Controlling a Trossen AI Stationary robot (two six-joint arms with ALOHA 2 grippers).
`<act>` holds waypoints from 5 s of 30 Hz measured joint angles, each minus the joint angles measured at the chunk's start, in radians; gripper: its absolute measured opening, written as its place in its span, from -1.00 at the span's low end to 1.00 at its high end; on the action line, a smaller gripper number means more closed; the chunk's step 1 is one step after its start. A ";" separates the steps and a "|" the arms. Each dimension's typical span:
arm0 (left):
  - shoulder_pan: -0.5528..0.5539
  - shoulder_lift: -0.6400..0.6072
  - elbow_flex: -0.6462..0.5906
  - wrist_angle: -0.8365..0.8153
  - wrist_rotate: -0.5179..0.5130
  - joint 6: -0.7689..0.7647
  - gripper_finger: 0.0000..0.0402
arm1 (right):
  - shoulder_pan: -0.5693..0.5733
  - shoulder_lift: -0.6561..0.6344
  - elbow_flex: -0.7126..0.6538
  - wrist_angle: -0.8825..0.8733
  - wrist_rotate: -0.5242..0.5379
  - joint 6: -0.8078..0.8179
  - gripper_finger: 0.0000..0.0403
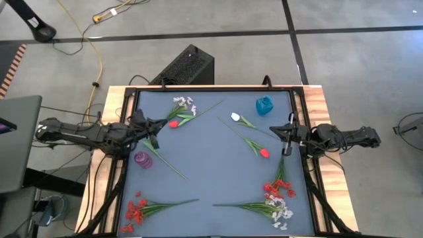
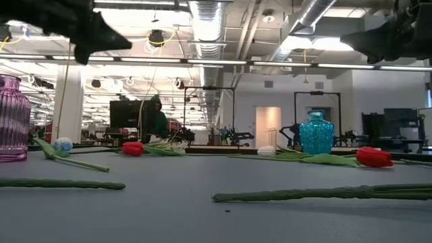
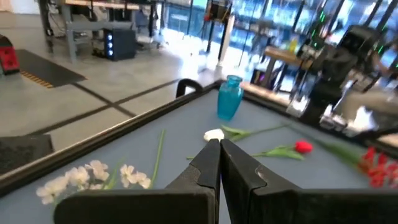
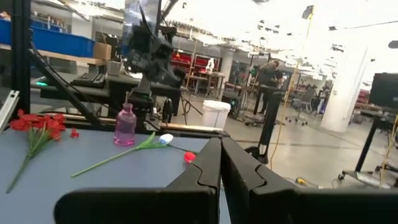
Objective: Sort flowers into vase by color
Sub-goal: Put the top white flower into the blue vase
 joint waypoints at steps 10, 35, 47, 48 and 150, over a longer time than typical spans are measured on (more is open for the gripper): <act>0.015 0.292 0.306 -0.148 0.268 0.091 -1.00 | -0.019 0.156 0.001 0.118 -0.045 0.025 -0.81; 0.480 0.505 0.461 -0.704 0.259 -0.010 -1.00 | -0.018 0.467 0.040 0.344 -0.045 0.022 -0.81; 0.709 0.590 0.336 -0.716 0.519 0.055 -0.85 | -0.018 0.495 0.040 0.350 -0.045 0.025 -0.81; 0.709 0.598 0.335 -0.718 0.524 0.072 -0.80 | -0.018 0.495 0.040 0.351 -0.045 0.024 -0.81; 0.421 2.012 1.685 0.751 0.831 0.106 -0.97 | 0.056 0.350 0.224 -0.492 0.110 0.403 -0.81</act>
